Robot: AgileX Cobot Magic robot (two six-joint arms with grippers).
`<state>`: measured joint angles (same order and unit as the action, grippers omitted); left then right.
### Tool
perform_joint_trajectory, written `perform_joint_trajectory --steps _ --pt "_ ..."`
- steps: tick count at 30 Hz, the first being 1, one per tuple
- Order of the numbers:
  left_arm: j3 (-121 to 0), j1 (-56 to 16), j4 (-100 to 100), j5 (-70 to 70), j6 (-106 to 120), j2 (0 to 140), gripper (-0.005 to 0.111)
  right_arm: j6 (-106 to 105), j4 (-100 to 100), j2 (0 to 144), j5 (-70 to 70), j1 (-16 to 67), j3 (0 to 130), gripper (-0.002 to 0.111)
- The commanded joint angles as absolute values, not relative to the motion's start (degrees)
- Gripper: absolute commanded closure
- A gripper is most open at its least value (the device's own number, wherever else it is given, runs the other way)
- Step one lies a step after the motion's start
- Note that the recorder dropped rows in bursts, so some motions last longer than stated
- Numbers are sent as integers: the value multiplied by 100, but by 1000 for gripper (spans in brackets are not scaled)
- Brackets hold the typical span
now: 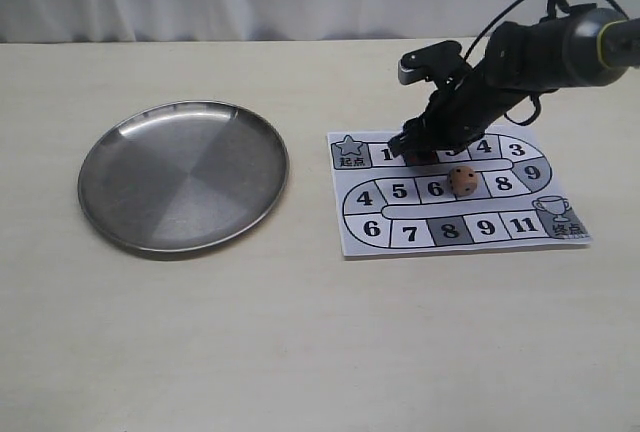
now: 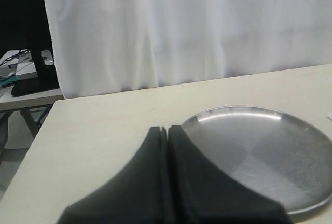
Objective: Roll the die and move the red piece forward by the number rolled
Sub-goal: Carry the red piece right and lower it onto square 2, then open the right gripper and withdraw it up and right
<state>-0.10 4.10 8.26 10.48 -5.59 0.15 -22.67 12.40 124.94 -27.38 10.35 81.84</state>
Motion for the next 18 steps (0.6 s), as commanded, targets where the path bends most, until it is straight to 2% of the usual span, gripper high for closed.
perform_joint_trajectory --steps 1,3,6,9,10,14,18 --pt "0 429 824 997 -564 0 107 -2132 1191 12408 -2751 1006 8211 29" --pt "0 429 824 997 -564 0 107 -2132 1191 12256 -2751 1006 8291 25" --pt "0 429 824 997 -564 0 107 -2132 1191 11854 -2923 1006 8494 25" --pt "0 429 824 997 -564 0 107 -2132 1121 11343 -3362 998 8732 32" --pt "0 429 824 997 -564 0 107 -2132 1104 10898 -3478 985 8765 50" --pt "0 429 824 997 -564 0 107 -2114 1130 9854 -3752 873 8678 103" --pt "0 429 824 997 -564 0 107 -2052 1130 8699 -3442 705 7902 104"
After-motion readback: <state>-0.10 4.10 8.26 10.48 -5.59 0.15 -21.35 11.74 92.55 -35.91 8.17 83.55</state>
